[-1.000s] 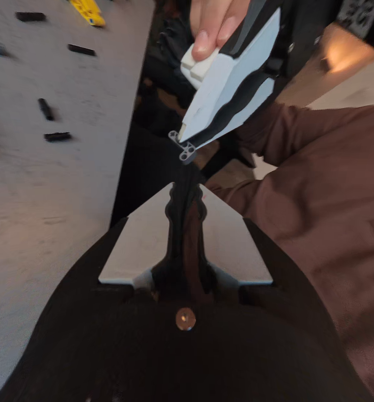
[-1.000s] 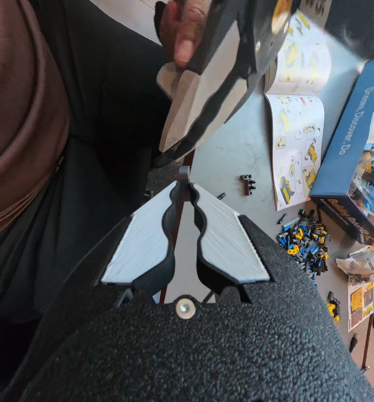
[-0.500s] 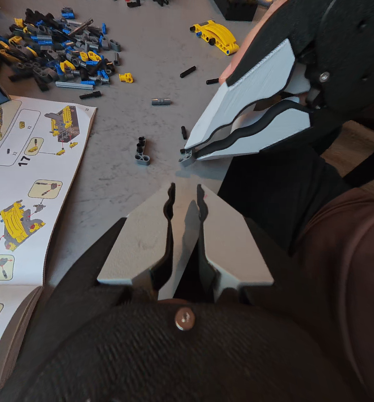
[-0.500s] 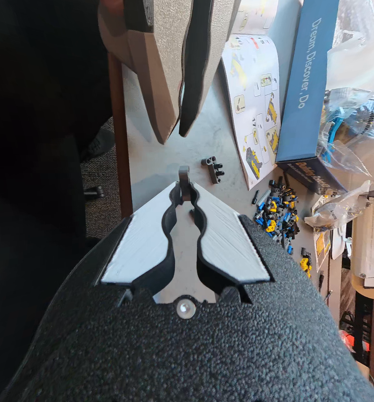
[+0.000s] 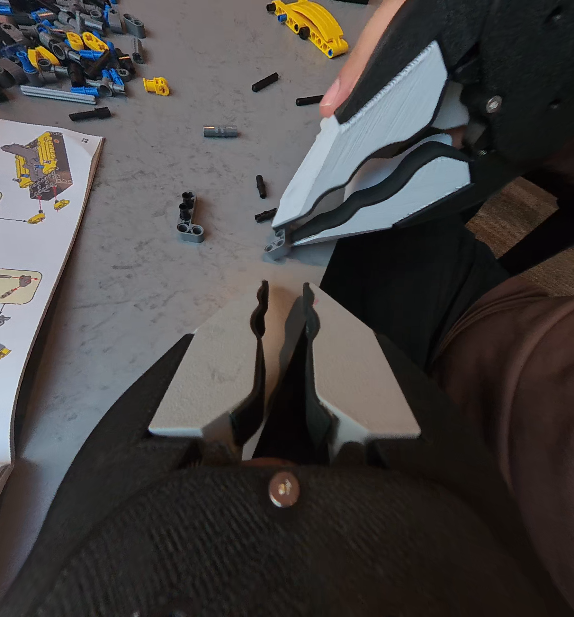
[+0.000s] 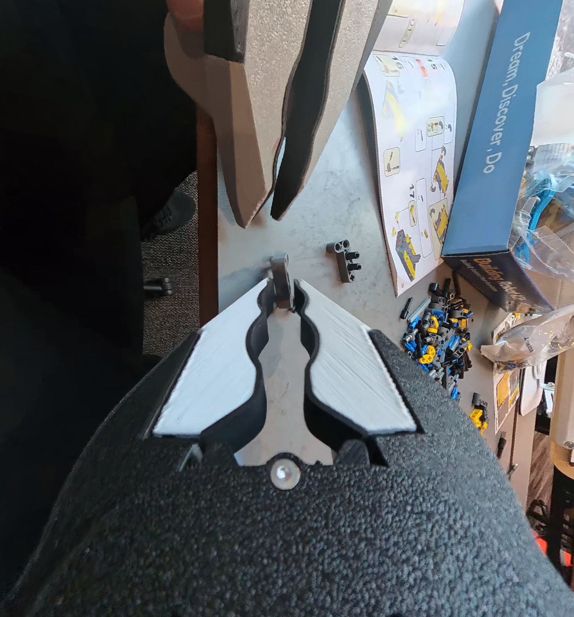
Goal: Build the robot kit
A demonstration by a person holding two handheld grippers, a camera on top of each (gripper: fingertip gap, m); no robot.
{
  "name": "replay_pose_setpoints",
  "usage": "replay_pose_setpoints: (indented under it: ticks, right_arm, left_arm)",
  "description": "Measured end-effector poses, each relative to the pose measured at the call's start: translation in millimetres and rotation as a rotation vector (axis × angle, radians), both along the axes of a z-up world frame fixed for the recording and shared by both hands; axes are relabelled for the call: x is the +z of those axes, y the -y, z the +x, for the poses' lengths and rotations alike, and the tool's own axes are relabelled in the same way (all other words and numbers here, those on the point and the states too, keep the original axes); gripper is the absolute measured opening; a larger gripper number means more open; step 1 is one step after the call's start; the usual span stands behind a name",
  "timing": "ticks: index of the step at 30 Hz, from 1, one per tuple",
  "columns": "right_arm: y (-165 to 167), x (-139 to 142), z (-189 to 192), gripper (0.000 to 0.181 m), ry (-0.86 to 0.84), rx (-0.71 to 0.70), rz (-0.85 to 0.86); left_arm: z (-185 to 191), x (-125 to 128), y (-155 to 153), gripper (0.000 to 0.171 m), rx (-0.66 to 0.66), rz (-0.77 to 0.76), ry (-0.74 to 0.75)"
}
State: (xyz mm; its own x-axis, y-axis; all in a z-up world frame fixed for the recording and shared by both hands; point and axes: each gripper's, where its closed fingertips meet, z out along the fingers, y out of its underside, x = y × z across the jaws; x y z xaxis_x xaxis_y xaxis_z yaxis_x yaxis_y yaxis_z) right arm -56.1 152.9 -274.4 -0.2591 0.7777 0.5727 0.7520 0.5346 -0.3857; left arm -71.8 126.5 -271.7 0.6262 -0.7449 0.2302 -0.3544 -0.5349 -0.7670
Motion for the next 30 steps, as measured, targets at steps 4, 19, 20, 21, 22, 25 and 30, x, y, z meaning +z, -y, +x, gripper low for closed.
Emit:
replay_pose_setpoints:
  ticks: [4, 19, 20, 21, 22, 25, 30]
  right_arm:
    - [3.2, 2.0, 1.8, 0.018, -0.003, 0.014, -0.028]
    - [-16.3, 31.2, 24.4, 0.02, -0.168, -0.09, -0.268]
    - [-16.8, 33.3, 24.4, 0.019, -0.202, -0.103, -0.316]
    - [-18.4, 35.1, 24.7, 0.018, -0.232, -0.117, -0.359]
    - [-21.0, 36.5, 25.2, 0.018, -0.26, -0.134, -0.393]
    - [-24.3, 36.9, 29.9, 0.018, -0.311, -0.163, -0.475]
    - [-20.4, 30.4, 34.3, 0.015, -0.373, -0.178, -0.556]
  left_arm:
    - [1.8, -0.1, 1.6, 0.017, -0.008, -0.003, 0.003]
    - [1.1, 5.2, 0.2, 0.02, -0.001, 0.036, 0.006]
    - [1.6, 6.4, 1.3, 0.022, -0.001, 0.034, 0.009]
    - [1.8, 6.8, 2.7, 0.024, 0.003, 0.034, 0.005]
    - [1.6, 6.9, 4.1, 0.026, 0.011, 0.038, -0.001]
    - [7.0, 7.3, 16.5, 0.027, 0.026, 0.038, 0.024]
    - [13.4, 1.2, 39.1, 0.026, 0.009, 0.105, 0.019]
